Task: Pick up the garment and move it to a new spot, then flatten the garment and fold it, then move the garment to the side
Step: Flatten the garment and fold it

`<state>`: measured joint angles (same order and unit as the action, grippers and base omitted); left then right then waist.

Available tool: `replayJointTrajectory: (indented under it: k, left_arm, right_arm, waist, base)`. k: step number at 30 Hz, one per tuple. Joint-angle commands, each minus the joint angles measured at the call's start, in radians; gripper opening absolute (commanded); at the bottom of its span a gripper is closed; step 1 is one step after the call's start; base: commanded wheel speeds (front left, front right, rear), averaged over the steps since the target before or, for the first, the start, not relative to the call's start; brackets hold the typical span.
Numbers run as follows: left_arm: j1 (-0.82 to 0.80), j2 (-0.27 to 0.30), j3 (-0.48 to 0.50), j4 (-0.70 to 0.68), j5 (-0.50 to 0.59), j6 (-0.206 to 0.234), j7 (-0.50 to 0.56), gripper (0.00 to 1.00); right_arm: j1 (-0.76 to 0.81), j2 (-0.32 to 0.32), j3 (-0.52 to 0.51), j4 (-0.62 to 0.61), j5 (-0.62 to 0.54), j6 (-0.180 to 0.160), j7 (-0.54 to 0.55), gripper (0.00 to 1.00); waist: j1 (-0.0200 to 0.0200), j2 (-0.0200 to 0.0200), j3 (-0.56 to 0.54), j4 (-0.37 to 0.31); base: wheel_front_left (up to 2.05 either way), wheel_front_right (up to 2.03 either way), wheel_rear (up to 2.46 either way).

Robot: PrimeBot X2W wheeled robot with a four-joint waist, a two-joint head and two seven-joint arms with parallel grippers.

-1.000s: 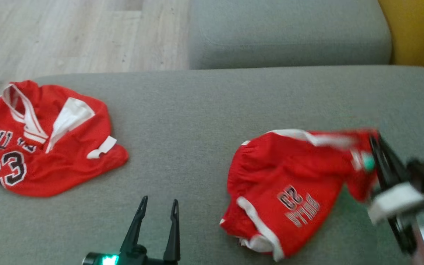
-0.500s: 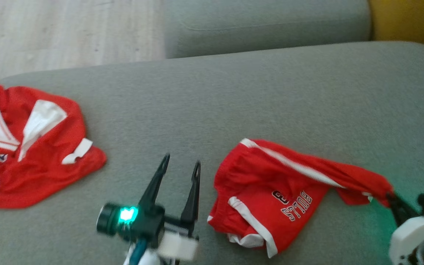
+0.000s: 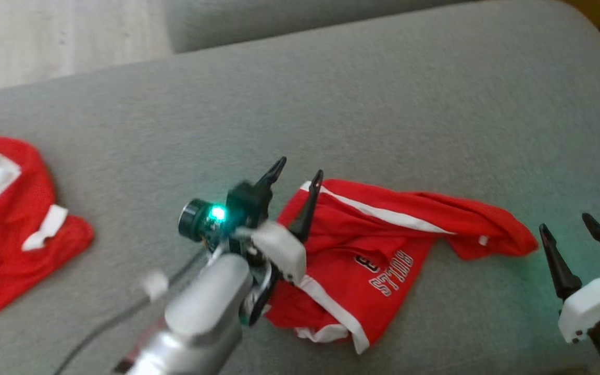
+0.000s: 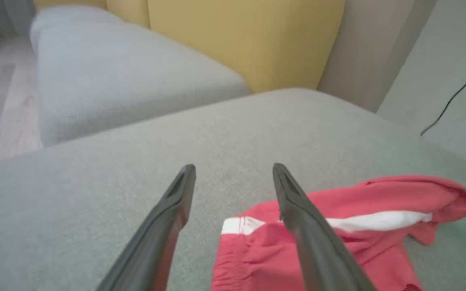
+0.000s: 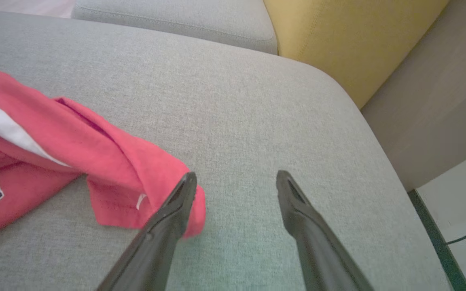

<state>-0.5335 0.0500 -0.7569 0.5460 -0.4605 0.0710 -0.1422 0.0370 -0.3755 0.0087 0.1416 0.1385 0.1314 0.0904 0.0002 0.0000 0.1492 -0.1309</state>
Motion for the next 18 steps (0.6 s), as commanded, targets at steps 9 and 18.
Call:
replayJointTrajectory:
  k: [9,18]
  left_arm:
    - [-0.191,0.0,-0.12,0.203,-0.219,0.012,0.307,1.0]
    - [-0.19,0.0,-0.194,0.235,-0.205,0.015,0.207,0.0]
  right_arm:
    - [0.0,-0.015,0.027,-0.064,-0.004,-0.001,0.007,1.0]
    - [0.025,0.006,0.002,-0.081,-0.019,-0.001,0.0,1.0]
  waist:
    - [-0.0002,0.0,0.04,-0.095]
    - [-0.0002,0.0,0.017,-0.095]
  base:
    - [0.0,0.0,0.0]
    - [0.0,0.0,0.0]
